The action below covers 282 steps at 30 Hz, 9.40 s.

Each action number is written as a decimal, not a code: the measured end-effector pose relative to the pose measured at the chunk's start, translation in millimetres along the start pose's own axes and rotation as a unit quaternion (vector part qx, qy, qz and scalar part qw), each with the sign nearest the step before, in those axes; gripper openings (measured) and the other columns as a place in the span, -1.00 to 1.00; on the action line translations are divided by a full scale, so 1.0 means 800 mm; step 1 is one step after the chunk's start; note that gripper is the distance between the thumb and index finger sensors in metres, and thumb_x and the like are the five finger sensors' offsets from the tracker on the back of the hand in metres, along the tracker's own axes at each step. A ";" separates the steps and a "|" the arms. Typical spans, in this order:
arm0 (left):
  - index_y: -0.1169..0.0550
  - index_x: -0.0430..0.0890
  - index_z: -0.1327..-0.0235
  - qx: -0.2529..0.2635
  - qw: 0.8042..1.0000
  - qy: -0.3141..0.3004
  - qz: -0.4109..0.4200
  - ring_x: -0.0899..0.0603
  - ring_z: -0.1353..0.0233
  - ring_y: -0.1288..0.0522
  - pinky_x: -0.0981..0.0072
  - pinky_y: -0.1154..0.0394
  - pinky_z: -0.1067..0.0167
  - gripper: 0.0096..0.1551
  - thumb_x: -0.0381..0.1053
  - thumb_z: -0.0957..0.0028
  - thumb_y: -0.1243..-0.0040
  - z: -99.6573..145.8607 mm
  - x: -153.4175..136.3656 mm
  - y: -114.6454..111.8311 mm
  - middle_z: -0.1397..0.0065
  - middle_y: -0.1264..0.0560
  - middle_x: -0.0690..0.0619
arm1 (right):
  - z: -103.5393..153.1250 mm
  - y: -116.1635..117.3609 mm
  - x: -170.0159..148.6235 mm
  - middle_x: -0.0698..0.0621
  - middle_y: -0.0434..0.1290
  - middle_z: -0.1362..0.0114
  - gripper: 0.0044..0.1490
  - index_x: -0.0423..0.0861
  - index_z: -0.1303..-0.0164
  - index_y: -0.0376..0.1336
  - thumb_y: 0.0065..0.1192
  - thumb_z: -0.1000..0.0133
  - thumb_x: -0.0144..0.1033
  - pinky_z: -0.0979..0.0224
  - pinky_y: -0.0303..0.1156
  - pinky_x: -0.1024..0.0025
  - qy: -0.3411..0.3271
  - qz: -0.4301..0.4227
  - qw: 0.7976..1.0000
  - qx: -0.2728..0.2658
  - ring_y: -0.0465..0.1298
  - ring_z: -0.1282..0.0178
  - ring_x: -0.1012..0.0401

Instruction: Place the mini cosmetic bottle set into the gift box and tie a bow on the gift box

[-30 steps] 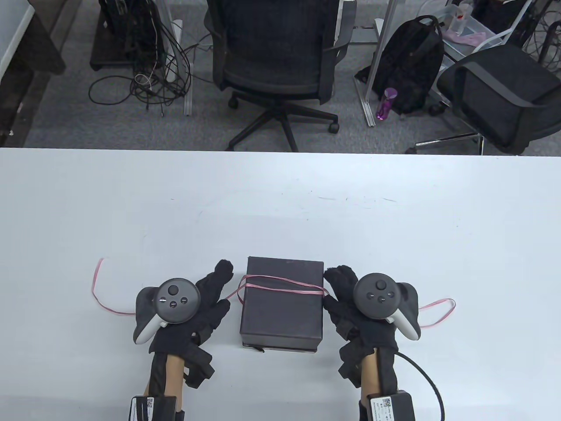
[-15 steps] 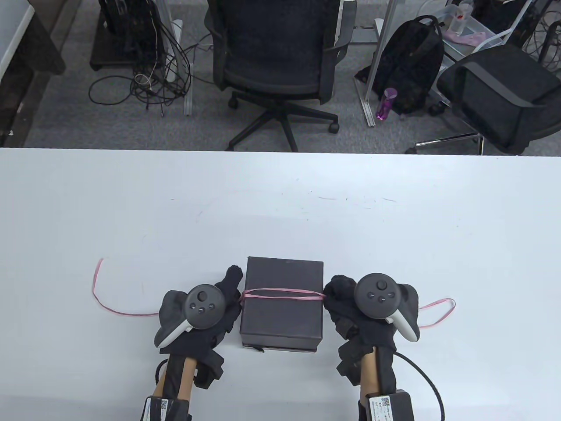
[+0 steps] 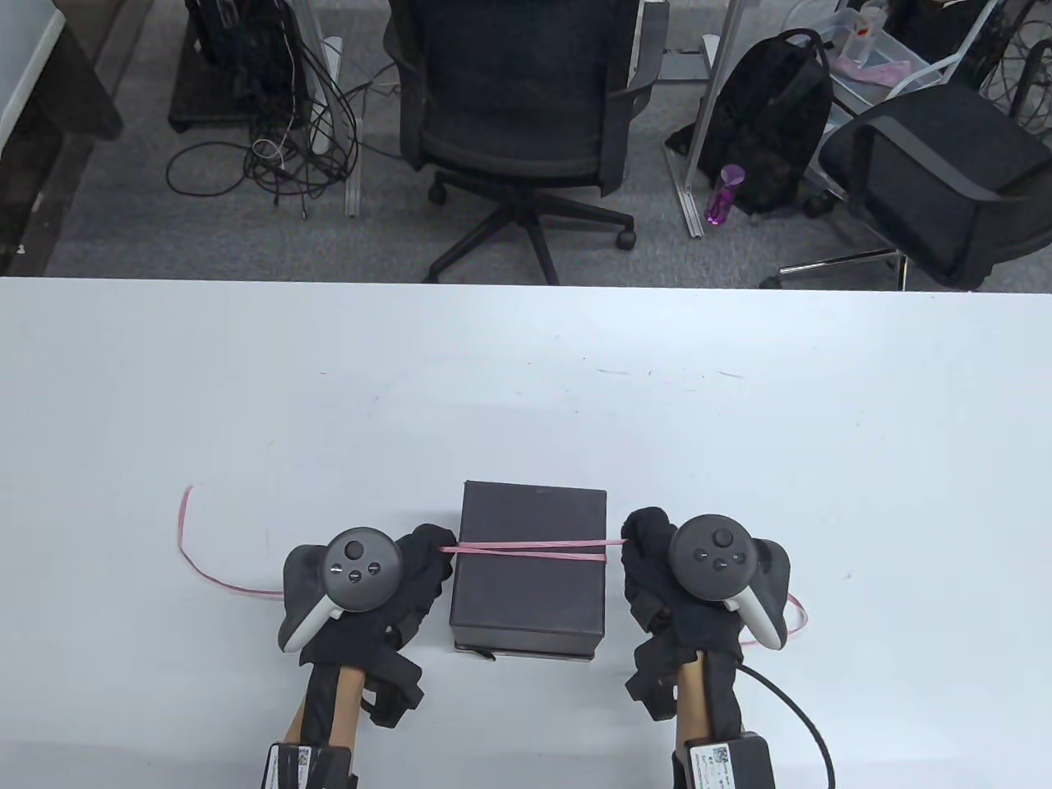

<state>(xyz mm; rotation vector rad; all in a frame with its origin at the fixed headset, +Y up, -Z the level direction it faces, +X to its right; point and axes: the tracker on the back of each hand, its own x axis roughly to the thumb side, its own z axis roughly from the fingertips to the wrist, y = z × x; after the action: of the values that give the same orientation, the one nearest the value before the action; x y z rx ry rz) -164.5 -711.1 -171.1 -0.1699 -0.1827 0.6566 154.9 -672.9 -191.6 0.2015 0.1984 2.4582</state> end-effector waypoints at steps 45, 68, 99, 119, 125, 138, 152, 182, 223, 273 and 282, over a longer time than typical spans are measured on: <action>-0.48 0.09 -0.39 0.000 0.985 0.079 -0.153 0.17 0.47 -0.54 0.37 -0.62 0.44 -0.50 0.18 -0.27 0.11 -0.080 0.085 0.042 -0.20 -0.66 0.02 | 0.044 -0.003 0.062 -0.61 0.66 -0.03 -0.51 -0.48 -0.06 0.55 0.26 -0.20 -0.43 0.48 0.70 0.29 -0.158 -0.007 0.980 0.124 0.67 0.62 0.27; -0.53 -0.06 -0.30 0.097 0.994 0.018 0.053 0.12 0.47 -0.54 0.28 -0.61 0.42 -0.52 0.13 -0.28 0.08 0.027 -0.012 0.020 0.11 -0.63 0.17 | 0.015 0.005 0.029 -0.46 0.49 -0.27 -0.49 -0.36 -0.39 0.27 0.00 -0.30 -0.45 0.17 0.61 0.27 -0.093 0.048 0.994 0.036 0.58 0.36 0.26; -0.45 -0.01 -0.31 0.065 0.981 0.035 -0.180 0.14 0.50 -0.52 0.30 -0.60 0.45 -0.52 0.12 -0.26 0.20 0.002 -0.023 -0.070 0.21 -0.59 0.25 | -0.020 0.098 -0.010 -0.18 0.56 0.05 -0.45 -0.36 -0.45 0.15 -0.08 -0.29 -0.42 0.31 0.60 0.36 -0.004 0.255 0.960 0.113 0.52 0.49 0.33; -0.37 0.01 -0.45 -0.042 0.990 0.088 -0.101 0.13 0.48 -0.53 0.31 -0.61 0.43 -0.51 0.09 -0.31 0.18 -0.009 -0.044 -0.091 0.15 -0.59 0.24 | -0.029 0.117 -0.038 -0.25 0.55 0.00 -0.44 -0.42 -0.45 0.15 -0.08 -0.30 -0.46 0.28 0.60 0.31 0.016 0.182 0.973 0.144 0.53 0.47 0.30; -0.35 0.02 -0.48 -0.065 0.985 0.101 -0.126 0.13 0.47 -0.53 0.31 -0.61 0.42 -0.50 0.09 -0.31 0.18 -0.010 -0.048 -0.102 0.13 -0.59 0.23 | -0.035 0.126 -0.055 -0.32 0.54 -0.01 -0.43 -0.48 -0.45 0.18 -0.03 -0.30 -0.50 0.25 0.59 0.25 0.043 0.107 0.976 0.185 0.54 0.45 0.26; -0.37 0.02 -0.47 -0.051 0.986 0.117 -0.105 0.12 0.44 -0.55 0.29 -0.63 0.38 -0.51 0.07 -0.31 0.16 -0.009 -0.049 -0.106 0.13 -0.58 0.22 | -0.033 0.132 -0.061 -0.24 0.53 0.10 -0.47 -0.43 -0.43 0.15 -0.04 -0.30 -0.49 0.28 0.59 0.30 0.052 0.119 0.976 0.175 0.52 0.48 0.30; -0.03 0.10 -0.72 -0.064 0.982 0.164 0.075 0.17 0.43 -0.55 0.37 -0.62 0.42 -0.36 0.10 -0.35 0.33 -0.001 -0.064 -0.091 -0.15 -0.58 0.00 | -0.026 0.130 -0.047 -0.37 0.59 0.05 -0.36 -0.37 -0.61 0.04 -0.19 -0.32 -0.45 0.40 0.62 0.43 0.092 0.048 0.986 0.132 0.55 0.54 0.38; 0.05 0.36 -0.58 -0.091 0.899 -0.037 0.427 0.14 0.41 -0.54 0.34 -0.60 0.37 -0.16 -0.18 -0.27 -0.06 -0.004 -0.083 -0.057 -0.43 -0.52 0.06 | -0.017 0.107 -0.056 -0.37 0.53 0.04 -0.29 -0.08 -0.74 -0.28 -0.32 -0.39 -0.23 0.44 0.59 0.56 0.017 -0.404 0.908 0.110 0.48 0.56 0.46; 0.27 0.11 -0.57 -0.004 0.961 -0.025 0.274 0.13 0.40 -0.55 0.35 -0.60 0.35 -0.08 -0.12 -0.27 -0.04 0.002 -0.058 -0.053 -0.51 -0.43 0.08 | -0.007 0.099 0.004 -0.04 0.58 -0.20 0.22 -0.47 -0.55 -0.33 0.34 -0.07 -0.26 0.41 0.59 0.51 -0.161 0.092 0.982 -0.025 0.53 0.58 0.37; -0.65 -0.14 0.01 0.205 0.970 -0.085 -0.102 0.17 0.49 -0.57 0.39 -0.63 0.44 -0.42 0.26 -0.19 0.08 0.033 0.002 -0.004 0.12 -0.67 0.11 | 0.019 0.045 0.017 -0.08 0.60 0.47 -0.20 -0.33 0.25 0.53 -0.23 -0.25 0.01 0.55 0.55 0.46 -0.175 0.121 0.958 -0.194 0.47 0.70 0.36; -0.69 -0.18 0.20 0.155 0.987 -0.034 0.028 0.19 0.56 -0.52 0.38 -0.62 0.50 -0.43 0.29 -0.26 0.01 0.030 -0.011 -0.004 0.30 -0.65 0.12 | 0.011 0.042 0.005 -0.05 0.57 0.58 -0.22 -0.38 0.46 0.54 -0.14 -0.37 -0.07 0.59 0.54 0.45 -0.110 0.015 0.990 -0.087 0.45 0.74 0.36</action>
<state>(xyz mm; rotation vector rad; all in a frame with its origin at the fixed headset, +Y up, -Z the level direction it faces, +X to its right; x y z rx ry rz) -174.3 -716.6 -148.4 0.1468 -0.1396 0.7391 132.9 -695.4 -176.4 0.3995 -0.1145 2.4447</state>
